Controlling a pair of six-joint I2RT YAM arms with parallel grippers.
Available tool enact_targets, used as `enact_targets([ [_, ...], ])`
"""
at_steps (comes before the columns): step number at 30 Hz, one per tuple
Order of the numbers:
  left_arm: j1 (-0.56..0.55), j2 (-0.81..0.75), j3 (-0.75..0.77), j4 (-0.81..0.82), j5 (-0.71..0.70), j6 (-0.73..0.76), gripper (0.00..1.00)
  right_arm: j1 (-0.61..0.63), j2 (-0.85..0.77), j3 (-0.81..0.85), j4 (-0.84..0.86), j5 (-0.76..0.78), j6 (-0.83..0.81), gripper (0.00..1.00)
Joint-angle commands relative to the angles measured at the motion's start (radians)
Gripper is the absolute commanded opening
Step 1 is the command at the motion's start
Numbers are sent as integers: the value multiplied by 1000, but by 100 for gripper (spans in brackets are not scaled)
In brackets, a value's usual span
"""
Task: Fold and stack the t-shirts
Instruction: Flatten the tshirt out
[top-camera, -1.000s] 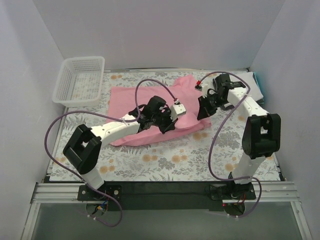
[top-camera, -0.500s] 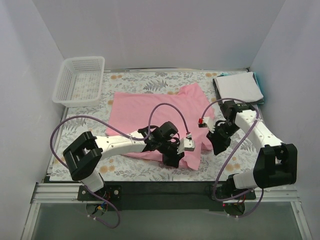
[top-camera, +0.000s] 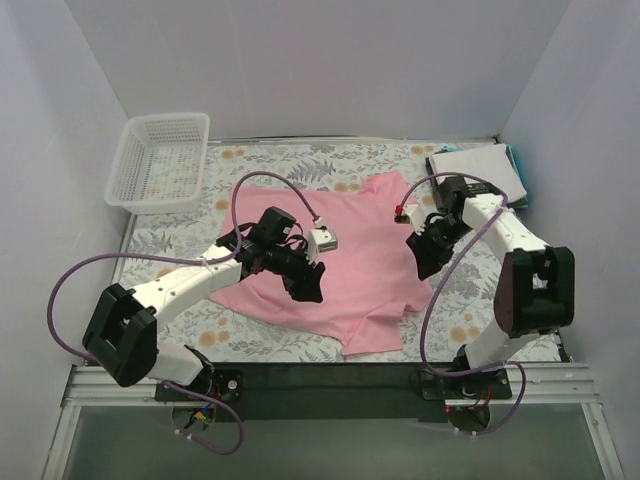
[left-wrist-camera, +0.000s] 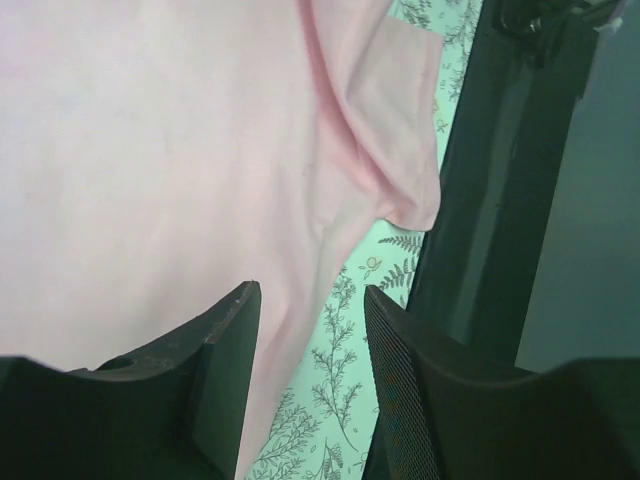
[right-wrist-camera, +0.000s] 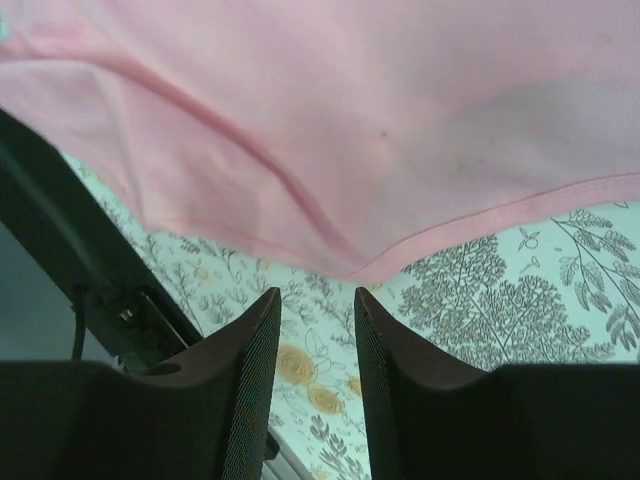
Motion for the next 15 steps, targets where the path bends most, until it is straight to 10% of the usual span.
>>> enact_targets([
  [1,-9,-76,-22,-7,15,6,43,-1,73,12,171,2,132,34],
  [15,-366,168,18,384,-273,-4,46,-1,541,322,356,39,294,29],
])
